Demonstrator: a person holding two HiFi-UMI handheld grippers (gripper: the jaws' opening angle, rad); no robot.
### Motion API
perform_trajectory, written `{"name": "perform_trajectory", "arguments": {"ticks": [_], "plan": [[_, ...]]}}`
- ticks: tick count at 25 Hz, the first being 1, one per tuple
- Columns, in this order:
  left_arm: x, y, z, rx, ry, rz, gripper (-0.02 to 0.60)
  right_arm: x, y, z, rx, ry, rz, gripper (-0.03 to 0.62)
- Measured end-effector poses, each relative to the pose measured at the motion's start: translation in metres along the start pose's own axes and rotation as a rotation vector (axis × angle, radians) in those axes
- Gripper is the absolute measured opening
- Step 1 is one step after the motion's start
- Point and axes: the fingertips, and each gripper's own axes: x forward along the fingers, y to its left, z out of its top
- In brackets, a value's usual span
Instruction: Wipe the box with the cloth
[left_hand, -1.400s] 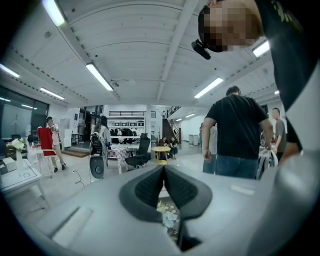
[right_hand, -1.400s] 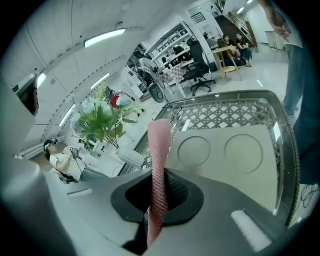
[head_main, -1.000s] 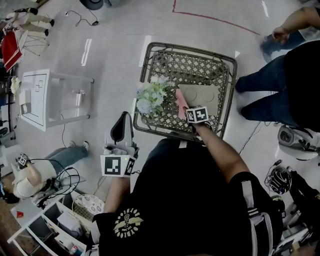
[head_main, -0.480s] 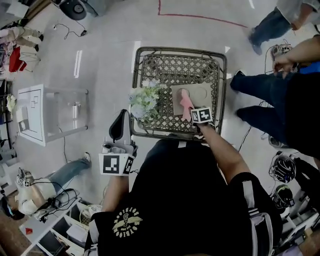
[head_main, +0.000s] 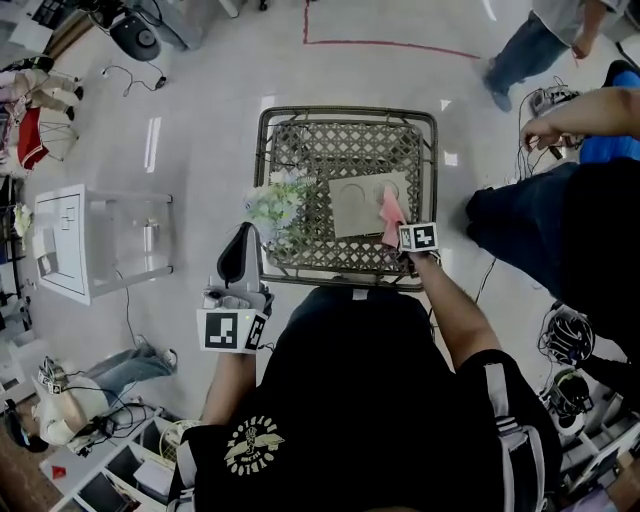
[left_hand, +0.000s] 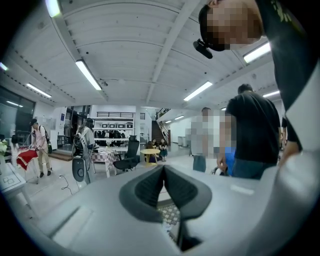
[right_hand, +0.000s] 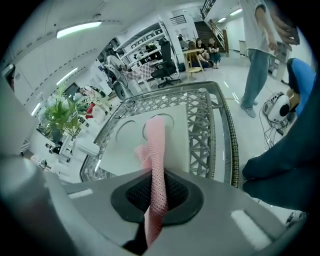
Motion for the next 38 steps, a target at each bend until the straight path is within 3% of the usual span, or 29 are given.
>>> {"name": "perform_trajectory", "arguments": {"ticks": [8,12,17,24,29,38], "plan": [[-0.003,-0.025,0.004,0.002,-0.011,0.030,0.000,-0.012,-0.037,-0.008,-0.019,0.011,-0.025,0.017],[-0.002,-0.033,0.012,0.003,-0.044,0.035,0.000,-0.030,-0.039,0.003,-0.043,-0.041,-0.018,0.017],[0.004,-0.048,0.026,0.004,-0.087,0.018,0.000,-0.078,-0.019,0.027,-0.152,-0.171,0.045,0.017],[0.017,-0.066,0.036,0.002,-0.124,-0.021,0.000,-0.146,-0.007,0.050,-0.133,-0.325,0.084,0.017],[0.024,-0.077,0.042,0.005,-0.148,-0.041,0.000,-0.216,0.008,0.078,-0.123,-0.503,0.121,0.017],[0.027,-0.084,0.057,0.004,-0.161,-0.038,0.000,-0.347,0.047,0.135,-0.201,-0.778,0.181,0.017]]}}
